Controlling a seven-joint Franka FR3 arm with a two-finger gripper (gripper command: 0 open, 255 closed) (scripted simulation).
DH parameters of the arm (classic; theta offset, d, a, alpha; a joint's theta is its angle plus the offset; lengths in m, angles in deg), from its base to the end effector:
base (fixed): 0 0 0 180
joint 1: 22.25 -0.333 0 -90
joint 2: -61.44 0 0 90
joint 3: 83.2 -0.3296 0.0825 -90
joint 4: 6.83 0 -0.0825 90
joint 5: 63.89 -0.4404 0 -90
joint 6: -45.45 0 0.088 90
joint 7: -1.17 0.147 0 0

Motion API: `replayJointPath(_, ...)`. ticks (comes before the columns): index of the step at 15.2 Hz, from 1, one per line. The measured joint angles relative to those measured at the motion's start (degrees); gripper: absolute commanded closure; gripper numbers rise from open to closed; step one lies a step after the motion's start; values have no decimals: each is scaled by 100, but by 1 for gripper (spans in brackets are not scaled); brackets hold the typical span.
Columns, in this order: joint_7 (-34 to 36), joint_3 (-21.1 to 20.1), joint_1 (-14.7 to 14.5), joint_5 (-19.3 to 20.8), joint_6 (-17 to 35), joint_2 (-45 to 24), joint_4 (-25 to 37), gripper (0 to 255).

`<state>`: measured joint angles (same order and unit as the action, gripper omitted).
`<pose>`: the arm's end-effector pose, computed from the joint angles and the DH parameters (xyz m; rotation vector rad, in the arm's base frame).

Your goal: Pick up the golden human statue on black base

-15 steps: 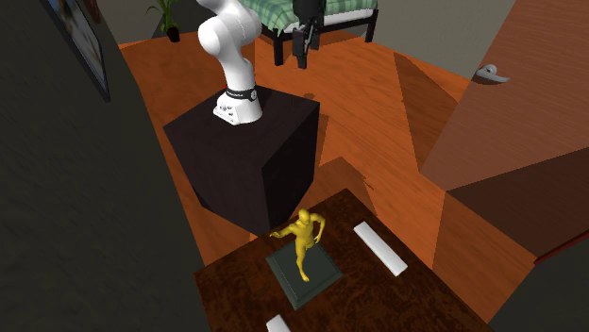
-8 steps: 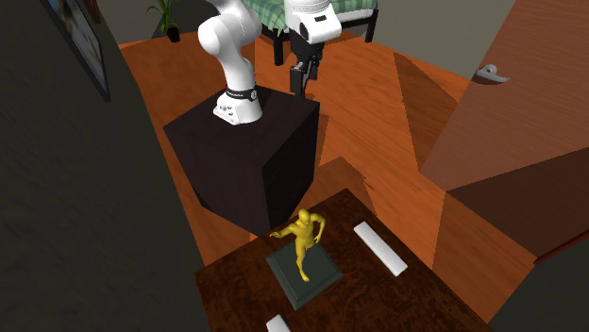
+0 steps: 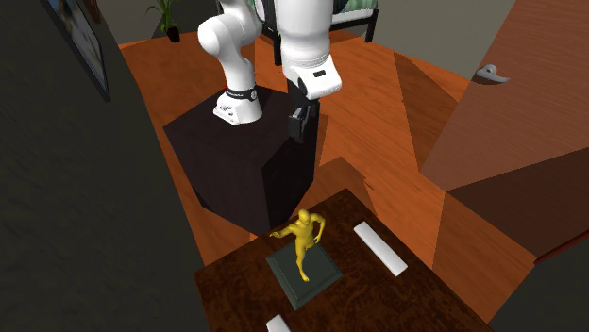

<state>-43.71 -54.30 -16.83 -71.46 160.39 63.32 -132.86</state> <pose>0.4584 -0.2973 0.3257 -2.9296 -0.1762 0.0647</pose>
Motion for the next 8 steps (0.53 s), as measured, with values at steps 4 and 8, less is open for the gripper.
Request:
replayJointPath(4,-715,140,218,-546,56,-1064,734,0)
replayJointPath(8,-1301,97,569,-1054,64,-2061,1460,0)
